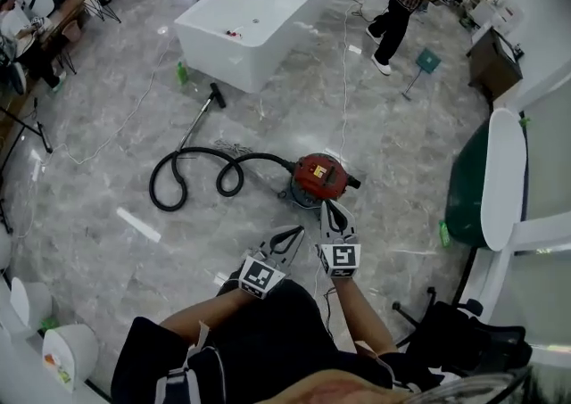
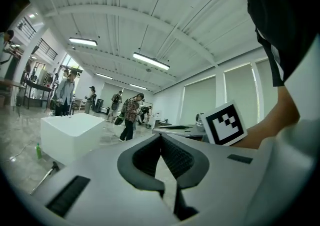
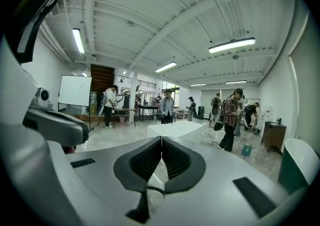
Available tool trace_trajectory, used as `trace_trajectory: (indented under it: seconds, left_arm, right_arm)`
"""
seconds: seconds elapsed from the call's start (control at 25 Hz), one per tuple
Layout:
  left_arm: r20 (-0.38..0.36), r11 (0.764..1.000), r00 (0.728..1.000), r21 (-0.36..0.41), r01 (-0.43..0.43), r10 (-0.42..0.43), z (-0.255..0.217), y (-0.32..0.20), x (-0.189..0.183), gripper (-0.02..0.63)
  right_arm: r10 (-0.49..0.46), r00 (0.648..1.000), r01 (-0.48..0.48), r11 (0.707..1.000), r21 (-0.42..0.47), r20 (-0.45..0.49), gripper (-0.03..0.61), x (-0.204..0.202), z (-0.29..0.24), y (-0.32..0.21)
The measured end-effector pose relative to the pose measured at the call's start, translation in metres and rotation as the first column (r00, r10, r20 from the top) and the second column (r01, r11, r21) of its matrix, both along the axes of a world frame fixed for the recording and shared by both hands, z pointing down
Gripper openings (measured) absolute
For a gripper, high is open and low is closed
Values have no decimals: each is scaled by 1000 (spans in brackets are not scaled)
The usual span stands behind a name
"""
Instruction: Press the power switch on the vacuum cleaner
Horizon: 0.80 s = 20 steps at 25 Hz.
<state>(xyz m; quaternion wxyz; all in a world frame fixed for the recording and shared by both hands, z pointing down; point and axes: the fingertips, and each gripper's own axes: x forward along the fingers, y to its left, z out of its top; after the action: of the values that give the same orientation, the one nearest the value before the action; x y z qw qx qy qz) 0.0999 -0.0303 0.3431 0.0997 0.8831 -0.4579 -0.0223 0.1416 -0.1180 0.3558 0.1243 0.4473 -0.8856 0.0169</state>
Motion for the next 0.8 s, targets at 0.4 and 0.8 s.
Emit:
trace_trajectory:
  seconds: [0.4, 0.8]
  left_arm:
    - [-7, 993, 995, -57, 99, -99, 35, -27, -13, 18]
    - [-61, 961, 981, -221, 167, -184, 85, -42, -21, 18]
  right_arm:
    - [-106, 974, 88, 991, -97, -202, 18, 5, 85, -106]
    - [-135, 946, 61, 967, -246, -296, 18, -4, 205, -181]
